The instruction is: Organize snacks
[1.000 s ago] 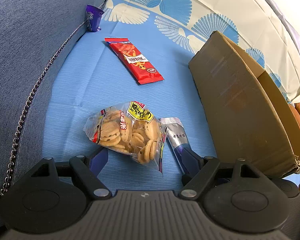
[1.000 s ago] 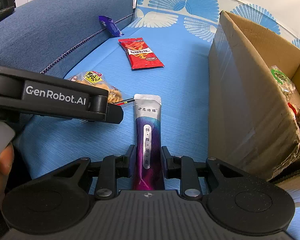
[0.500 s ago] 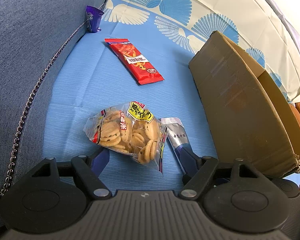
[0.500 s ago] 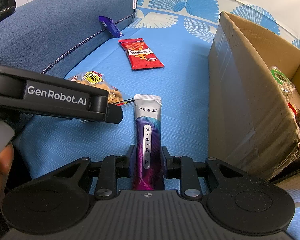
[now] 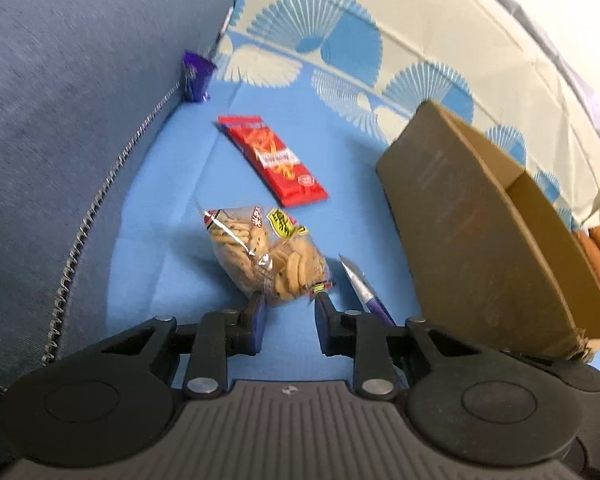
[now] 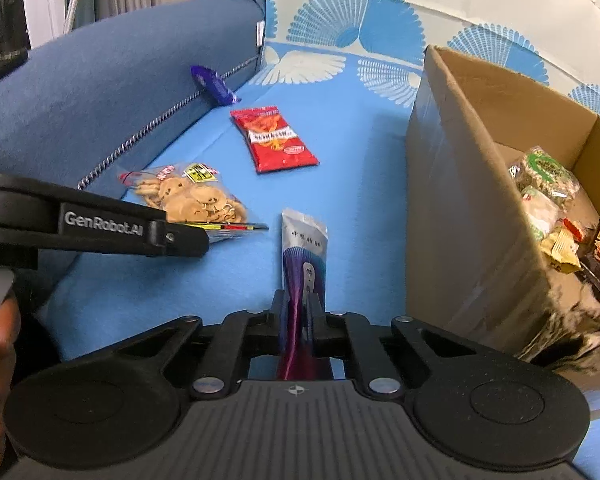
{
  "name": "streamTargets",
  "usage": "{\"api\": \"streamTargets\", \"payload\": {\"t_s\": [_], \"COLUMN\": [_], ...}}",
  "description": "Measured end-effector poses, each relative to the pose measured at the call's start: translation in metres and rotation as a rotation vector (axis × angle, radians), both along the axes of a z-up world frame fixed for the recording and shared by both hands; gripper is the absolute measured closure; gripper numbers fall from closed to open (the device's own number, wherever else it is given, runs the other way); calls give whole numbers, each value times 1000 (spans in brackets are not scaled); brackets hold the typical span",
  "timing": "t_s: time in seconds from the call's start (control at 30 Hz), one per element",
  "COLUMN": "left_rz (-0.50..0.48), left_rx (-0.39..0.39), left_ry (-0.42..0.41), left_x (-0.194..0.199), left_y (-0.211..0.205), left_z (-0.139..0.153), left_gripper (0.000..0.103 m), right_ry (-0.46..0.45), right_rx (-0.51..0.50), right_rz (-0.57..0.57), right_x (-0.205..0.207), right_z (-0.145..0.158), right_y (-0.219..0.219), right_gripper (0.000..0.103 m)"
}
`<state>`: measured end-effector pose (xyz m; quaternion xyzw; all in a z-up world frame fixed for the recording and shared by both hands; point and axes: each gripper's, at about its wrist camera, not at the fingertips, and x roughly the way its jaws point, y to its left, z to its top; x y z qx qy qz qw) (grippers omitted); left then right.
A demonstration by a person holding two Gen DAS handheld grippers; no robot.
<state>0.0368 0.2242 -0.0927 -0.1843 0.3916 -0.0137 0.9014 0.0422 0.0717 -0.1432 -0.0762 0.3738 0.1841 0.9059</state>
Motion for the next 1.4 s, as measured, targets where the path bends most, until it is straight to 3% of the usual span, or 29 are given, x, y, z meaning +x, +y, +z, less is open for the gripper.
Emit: {"api": "streamTargets", "payload": {"t_s": [0.2, 0.3, 0.33, 0.37, 0.43, 0.5, 0.53, 0.77, 0.83, 0.87, 0.9, 1.0, 1.4], "left_rz": [8, 49, 61, 69, 88, 94, 98, 125, 113, 110, 109, 98, 151], "left_rx": [-33, -47, -63, -78, -94, -106, -106, -60, -28, -14, 5, -8, 31], "left_ry": [9, 25, 12, 6, 18, 25, 23, -3, -20, -26, -29, -55, -209], "left_x": [0, -1, -1, -1, 3, 8, 10, 27, 30, 31, 31, 29, -6], "left_y": [4, 9, 12, 15, 18, 18, 17, 8, 3, 1, -1, 0, 7], "left_z": [2, 0, 0, 0, -3, -7, -9, -24, -25, -26, -26, -24, 14], "left_gripper": [74, 38, 29, 25, 22, 21, 19, 18, 20, 25, 36, 43, 43], "right_ry": [-25, 18, 55, 67, 46, 32, 28, 59, 72, 63, 53, 43, -70], "right_rx": [37, 48, 50, 49, 20, 8, 10, 7, -6, -12, -22, -20, 7], "right_rz": [-4, 17, 31, 33, 46, 50, 44, 4, 5, 5, 6, 4, -27], "right_x": [0, 3, 4, 3, 2, 3, 5, 18, 19, 19, 18, 18, 5], "right_z": [8, 7, 4, 1, -2, -3, -3, -16, -21, -22, -21, -20, 8], "right_y": [-4, -3, -3, -2, 3, 6, 6, 8, 11, 11, 12, 12, 8], "right_gripper": [96, 94, 94, 94, 87, 65, 61, 60, 66, 71, 74, 80, 81]}}
